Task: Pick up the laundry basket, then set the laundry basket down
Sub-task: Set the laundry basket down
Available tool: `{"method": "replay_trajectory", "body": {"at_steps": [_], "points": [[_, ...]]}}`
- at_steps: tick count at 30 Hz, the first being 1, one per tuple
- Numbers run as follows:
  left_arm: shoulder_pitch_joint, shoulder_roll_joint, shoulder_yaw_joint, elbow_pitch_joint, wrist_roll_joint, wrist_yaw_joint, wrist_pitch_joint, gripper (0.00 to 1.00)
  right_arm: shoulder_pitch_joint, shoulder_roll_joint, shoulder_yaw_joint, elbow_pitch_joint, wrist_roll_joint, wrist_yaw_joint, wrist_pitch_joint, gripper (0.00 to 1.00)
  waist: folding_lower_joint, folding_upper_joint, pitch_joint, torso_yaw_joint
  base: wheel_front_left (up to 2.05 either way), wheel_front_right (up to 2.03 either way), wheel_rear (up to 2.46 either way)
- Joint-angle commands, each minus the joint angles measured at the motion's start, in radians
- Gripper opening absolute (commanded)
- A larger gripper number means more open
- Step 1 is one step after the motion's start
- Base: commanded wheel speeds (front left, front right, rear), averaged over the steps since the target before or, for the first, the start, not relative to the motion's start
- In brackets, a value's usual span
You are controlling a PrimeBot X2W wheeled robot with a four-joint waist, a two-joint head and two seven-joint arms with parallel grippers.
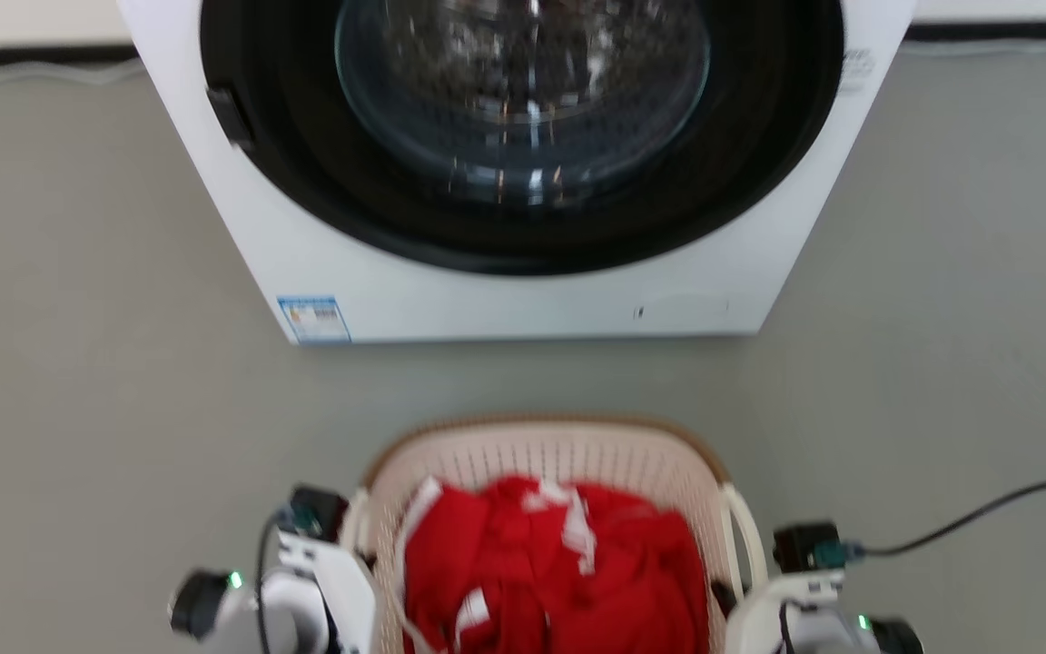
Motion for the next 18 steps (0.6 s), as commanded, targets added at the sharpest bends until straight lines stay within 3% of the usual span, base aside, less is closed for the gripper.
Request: {"method": "replay_trajectory", "body": {"at_steps": [1, 12, 18], "points": [[-0.043, 0.027, 0.015, -0.009, -0.001, -0.003, -0.007, 0.0, -0.032, 0.017, 0.009, -0.023, 0.0, 0.024, -0.032, 0.0, 0.0001, 0.0, 0.074, 0.011, 0.0, 0.0, 0.0], [-0.202, 0.189, 0.034, -0.11, -0.038, -0.003, -0.121, 0.0, -0.232, 0.017, 0.01, -0.038, -0.017, 0.024, -0.107, 0.0, 0.0001, 0.0, 0.374, 0.021, 0.0, 0.0, 0.0], [-0.25, 0.235, 0.045, -0.144, -0.033, -0.003, -0.15, 0.0, -0.313, 0.017, -0.054, -0.04, -0.046, 0.024, -0.11, 0.0, 0.0001, 0.0, 0.473, 0.017, 0.0, 0.0, 0.0]]}}
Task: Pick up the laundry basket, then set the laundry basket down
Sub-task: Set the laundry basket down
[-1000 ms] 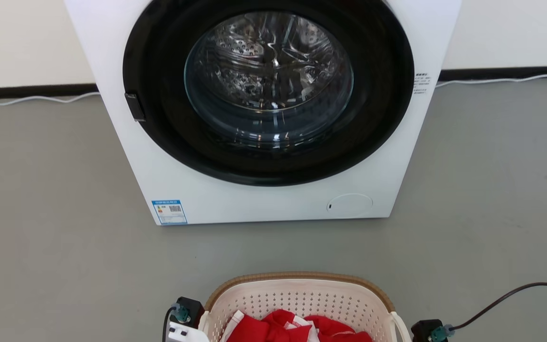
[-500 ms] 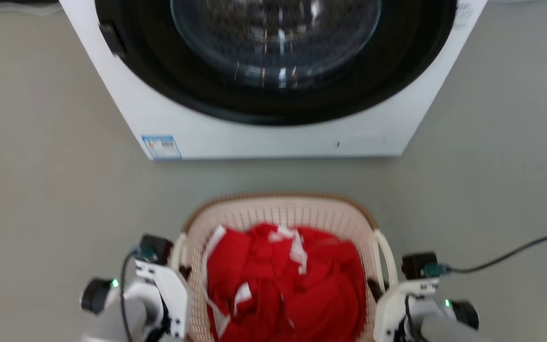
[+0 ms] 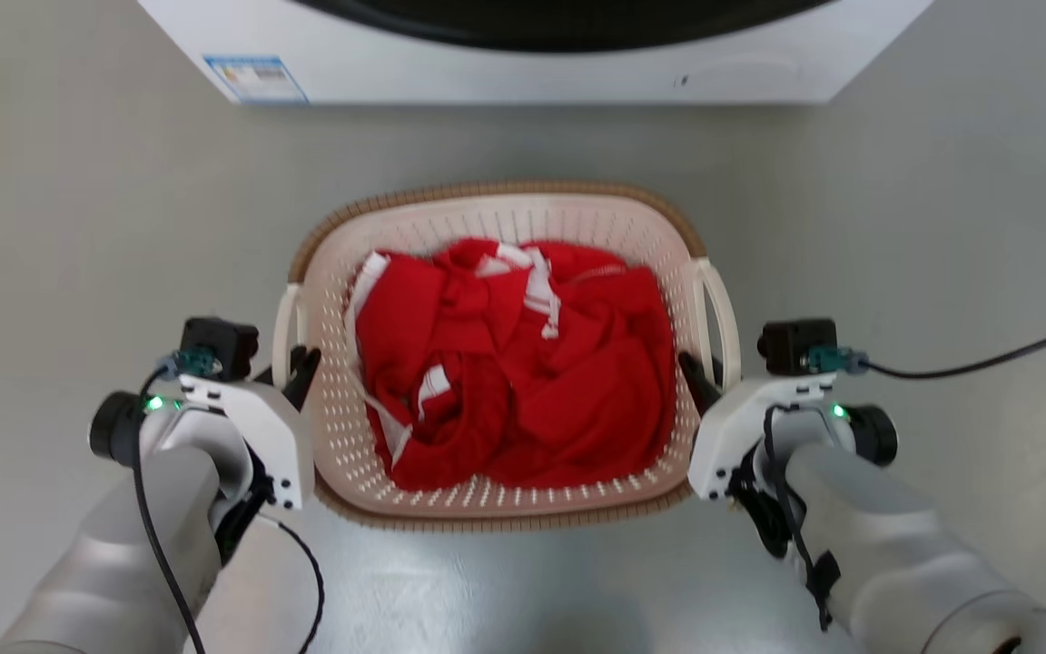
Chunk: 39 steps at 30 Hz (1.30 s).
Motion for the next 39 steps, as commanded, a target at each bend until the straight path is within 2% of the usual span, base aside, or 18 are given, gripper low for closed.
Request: {"method": "replay_trajectory", "body": {"at_steps": [1, 9, 16, 21, 28, 34, 39], "points": [[-0.031, 0.073, 0.024, 0.002, 0.013, 0.002, -0.007, 0.0, -0.006, 0.004, -0.015, -0.013, -0.032, 0.024, -0.022, 0.0, 0.0, -0.0001, 0.072, 0.0, 0.0, 0.0, 0.0], [-0.081, 0.12, 0.118, -0.082, 0.062, 0.002, -0.01, 0.0, -0.063, 0.004, -0.156, -0.017, -0.157, 0.024, -0.022, 0.0, 0.0, -0.0001, 0.178, 0.009, 0.0, 0.0, 0.0], [-0.085, 0.135, 0.247, -0.162, 0.151, 0.002, -0.01, 0.0, -0.083, 0.004, -0.335, -0.045, -0.334, 0.024, -0.022, 0.0, 0.0, -0.0001, 0.259, 0.016, 0.0, 0.0, 0.0], [-0.074, 0.126, 0.323, -0.205, 0.215, 0.002, -0.01, 0.0, -0.071, 0.004, -0.481, -0.076, -0.48, 0.024, -0.022, 0.0, 0.0, -0.0001, 0.303, 0.024, 0.0, 0.0, 0.0], [-0.057, 0.107, 0.382, -0.243, 0.272, 0.002, -0.01, 0.0, -0.046, 0.004, -0.622, -0.12, -0.625, 0.024, -0.022, 0.0, 0.0, -0.0001, 0.341, 0.035, 0.0, 0.0, 0.0], [-0.052, 0.095, 0.408, -0.258, 0.297, 0.002, -0.01, 0.0, -0.021, 0.004, -0.701, -0.148, -0.709, 0.024, -0.022, 0.0, 0.0, -0.0001, 0.36, 0.042, 0.0, 0.0, 0.0], [-0.056, 0.098, 0.407, -0.266, 0.306, 0.002, -0.01, 0.0, -0.002, 0.004, -0.717, -0.162, -0.724, 0.024, -0.022, 0.0, 0.0, -0.0001, 0.374, 0.042, 0.0, 0.0, 0.0]]}}
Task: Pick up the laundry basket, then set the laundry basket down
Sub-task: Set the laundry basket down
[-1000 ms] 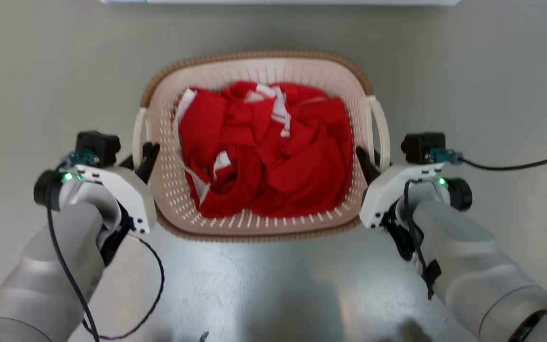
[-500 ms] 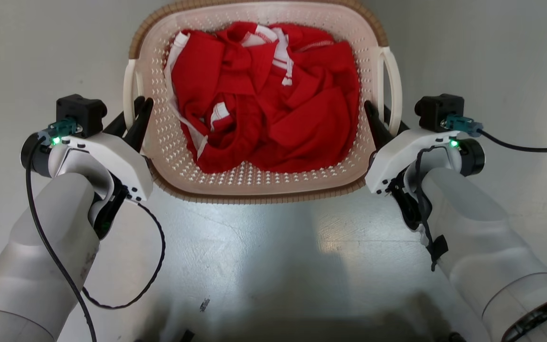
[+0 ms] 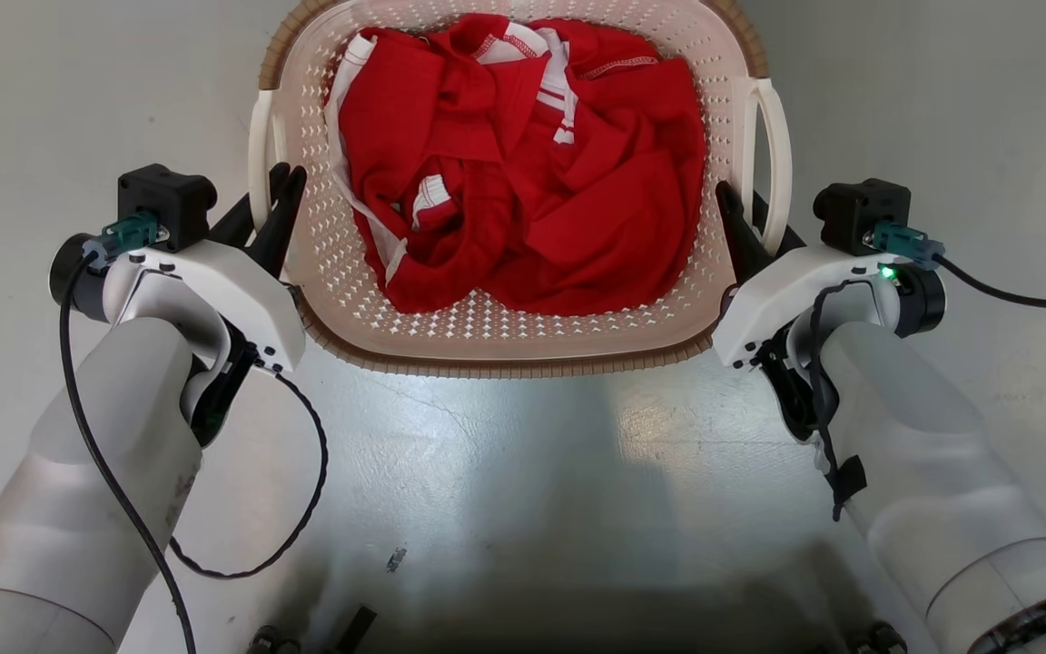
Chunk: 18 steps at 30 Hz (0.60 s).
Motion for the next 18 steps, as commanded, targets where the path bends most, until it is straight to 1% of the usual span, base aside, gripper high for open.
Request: {"method": "replay_trajectory", "body": {"at_steps": [1, 18], "points": [[0.013, 0.066, 0.025, -0.004, 0.015, 0.003, -0.005, 0.0, 0.06, 0.008, 0.015, -0.016, -0.008, 0.015, -0.014, 0.0, 0.0, 0.0, 0.004, -0.002, 0.0, 0.0, 0.0], [-0.003, 0.081, 0.01, -0.008, 0.022, 0.003, -0.005, 0.0, 0.07, 0.008, 0.051, -0.016, 0.038, 0.015, -0.014, 0.0, 0.0, 0.0, 0.023, -0.02, 0.0, 0.0, 0.0]]}}
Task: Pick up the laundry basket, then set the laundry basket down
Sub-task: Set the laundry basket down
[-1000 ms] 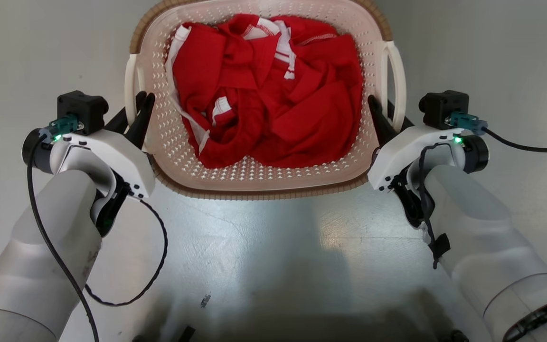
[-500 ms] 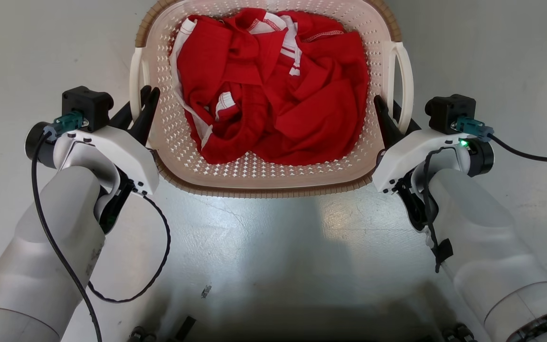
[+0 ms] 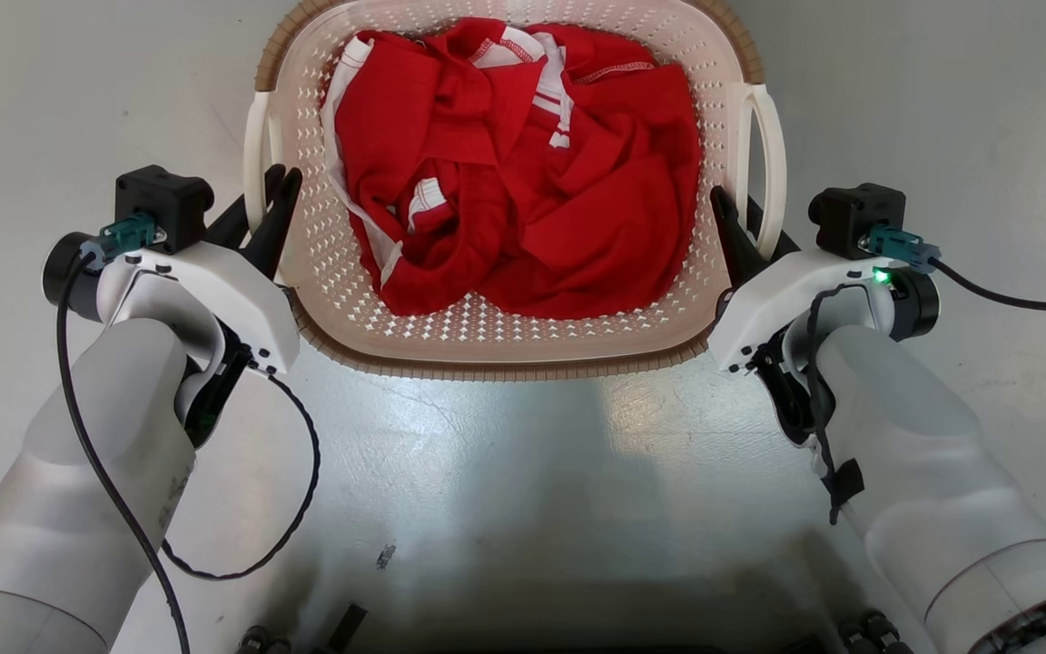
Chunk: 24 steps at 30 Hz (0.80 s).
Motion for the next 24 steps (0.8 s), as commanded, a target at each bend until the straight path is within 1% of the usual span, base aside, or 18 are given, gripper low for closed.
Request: {"method": "replay_trajectory", "body": {"at_steps": [1, 9, 10, 11, 12, 13, 14, 15, 16, 17, 18, 19, 21, 24], "points": [[-0.004, 0.069, 0.022, -0.005, 0.016, 0.003, -0.005, 0.0, 0.066, 0.009, 0.024, -0.011, 0.007, 0.015, -0.014, 0.0, 0.0, 0.0, 0.001, -0.001, 0.0, 0.0, 0.0], [-0.006, 0.074, 0.018, -0.006, 0.017, 0.003, -0.005, 0.0, 0.068, 0.009, 0.048, -0.011, 0.036, 0.015, -0.014, 0.0, 0.0, 0.0, 0.004, -0.006, 0.0, 0.0, 0.0], [-0.006, 0.075, 0.015, -0.004, 0.015, 0.003, -0.005, 0.09, 0.067, 0.009, 0.051, -0.01, 0.042, 0.015, -0.014, 0.01, 0.0, 0.0, 0.005, -0.007, 0.0, 0.0, 0.0], [-0.006, 0.075, 0.015, -0.004, 0.015, 0.003, -0.005, 0.09, 0.067, 0.009, 0.051, -0.01, 0.042, 0.015, -0.014, 0.01, 0.0, 0.0, 0.005, -0.007, 0.0, 0.0, 0.0], [-0.007, 0.075, 0.014, -0.003, 0.015, 0.003, -0.005, 0.17, 0.066, 0.009, 0.052, -0.01, 0.044, 0.015, -0.014, 0.04, 0.0, 0.0, 0.006, -0.008, 0.0, 0.0, 0.0], [-0.007, 0.076, 0.013, -0.002, 0.014, 0.003, -0.005, 0.27, 0.066, 0.009, 0.053, -0.01, 0.046, 0.015, -0.014, 0.1, 0.0, 0.0, 0.006, -0.008, 0.0, 0.0, 0.0], [-0.007, 0.076, 0.013, -0.002, 0.013, 0.003, -0.005, 0.34, 0.065, 0.009, 0.054, -0.01, 0.047, 0.015, -0.014, 0.21, 0.0, 0.0, 0.007, -0.008, 0.0, 0.0, 0.0], [-0.007, 0.076, 0.013, -0.002, 0.012, 0.003, -0.005, 0.36, 0.064, 0.009, 0.054, -0.01, 0.048, 0.015, -0.014, 0.3, 0.0, 0.0, 0.007, -0.009, 0.0, 0.0, 0.0], [-0.007, 0.076, 0.013, -0.002, 0.012, 0.003, -0.005, 0.42, 0.063, 0.009, 0.052, -0.01, 0.049, 0.015, -0.014, 0.4, 0.0, 0.0, 0.007, -0.009, 0.0, 0.0, 0.0], [-0.007, 0.076, 0.013, -0.003, 0.012, 0.003, -0.005, 0.43, 0.061, 0.009, 0.049, -0.011, 0.047, 0.015, -0.014, 0.49, 0.0, 0.0, 0.008, -0.009, 0.0, 0.0, 0.0], [-0.007, 0.077, 0.013, -0.004, 0.011, 0.003, -0.005, 0.43, 0.059, 0.009, 0.046, -0.015, 0.044, 0.015, -0.014, 0.85, 0.0, 0.0, 0.009, -0.009, 0.0, 0.0, 0.0], [-0.007, 0.077, 0.014, -0.005, 0.01, 0.003, -0.005, 0.44, 0.059, 0.009, 0.043, -0.018, 0.042, 0.015, -0.014, 0.92, 0.0, 0.0, 0.009, -0.009, 0.0, 0.0, 0.0], [-0.006, 0.076, 0.015, -0.008, 0.007, 0.003, -0.005, 0.45, 0.061, 0.009, 0.039, -0.02, 0.039, 0.015, -0.014, 1.0, 0.0, 0.0, 0.01, -0.008, 0.0, 0.0, 0.0], [-0.005, 0.075, 0.015, -0.013, 0.004, 0.003, -0.005, 0.46, 0.062, 0.009, 0.035, -0.023, 0.037, 0.015, -0.014, 1.0, 0.0, 0.0, 0.012, -0.007, 0.0, 0.0, 0.0]]}}
